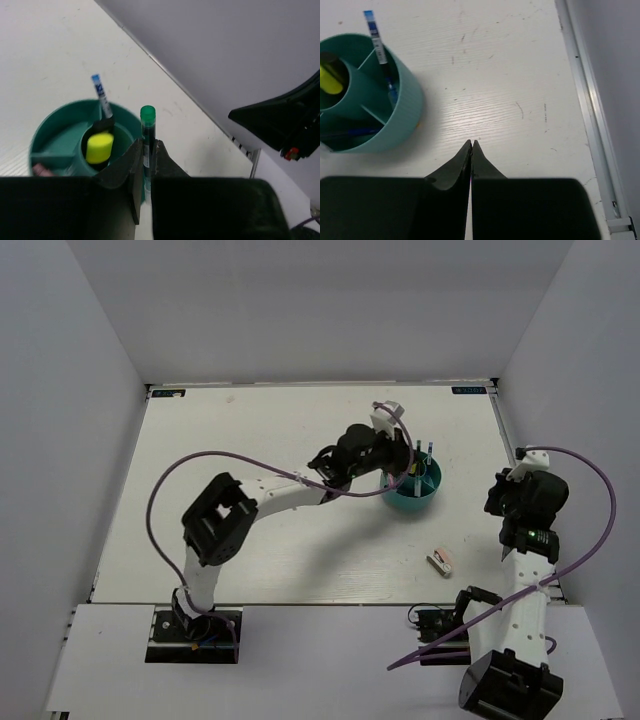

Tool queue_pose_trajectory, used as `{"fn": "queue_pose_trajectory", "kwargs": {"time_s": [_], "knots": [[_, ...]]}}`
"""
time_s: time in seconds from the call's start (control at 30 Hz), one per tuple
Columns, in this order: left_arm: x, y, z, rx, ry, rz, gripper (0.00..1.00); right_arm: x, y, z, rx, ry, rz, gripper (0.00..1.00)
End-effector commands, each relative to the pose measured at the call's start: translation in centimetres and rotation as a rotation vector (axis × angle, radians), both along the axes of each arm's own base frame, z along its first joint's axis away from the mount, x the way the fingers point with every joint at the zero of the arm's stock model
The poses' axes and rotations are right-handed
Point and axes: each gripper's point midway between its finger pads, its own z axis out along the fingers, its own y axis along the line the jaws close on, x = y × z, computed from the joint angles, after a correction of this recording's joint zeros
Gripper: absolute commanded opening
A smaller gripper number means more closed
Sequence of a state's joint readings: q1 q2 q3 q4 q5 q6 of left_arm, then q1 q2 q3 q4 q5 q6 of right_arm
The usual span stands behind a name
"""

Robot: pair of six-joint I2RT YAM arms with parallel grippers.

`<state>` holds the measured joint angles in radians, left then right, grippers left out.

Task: Sort the stationery into containers
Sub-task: Place the pen in the storage box.

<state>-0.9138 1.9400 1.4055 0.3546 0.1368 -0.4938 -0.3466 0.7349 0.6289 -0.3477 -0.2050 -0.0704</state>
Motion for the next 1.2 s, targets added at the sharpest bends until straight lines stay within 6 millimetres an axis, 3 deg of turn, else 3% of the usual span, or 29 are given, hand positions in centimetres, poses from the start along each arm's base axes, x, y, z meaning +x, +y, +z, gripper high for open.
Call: {"fn": "queue_pose_trajectory", "kwargs": {"time_s": [0.0,0.03,0.1,0.3,0.7,1.17], "knots": [[0.1,-3.1,9.2,-0.257,-0.116,-0.039,0.0,0.8,-2.2,0.7,-0.017,-0.045,-0.116,0.0],[0.7,-4.0,7.4,-0.246,-0.099,-0.04,0.0,0.7,-2.2,0.7,-0.016,-0.047,-0.115,0.0],[1.0,-4.7,9.1,-0.284,-0.111,-0.041,0.0,0.7,-2.3,0.4,-0.011,-0.043,-0.117,0.0],[1.9,-6.1,8.7,-0.263,-0.126,-0.034,0.0,0.6,-2.5,0.0,0.002,-0.038,-0.117,0.0],[3.7,-7.7,3.6,-0.072,-0.154,-0.016,0.0,0.5,-2.9,-0.3,0.031,-0.031,-0.133,0.0],[4.5,-7.3,-0.7,0.054,-0.144,0.007,0.0,0.2,-3.6,-0.3,0.05,-0.034,-0.155,0.0]]}}
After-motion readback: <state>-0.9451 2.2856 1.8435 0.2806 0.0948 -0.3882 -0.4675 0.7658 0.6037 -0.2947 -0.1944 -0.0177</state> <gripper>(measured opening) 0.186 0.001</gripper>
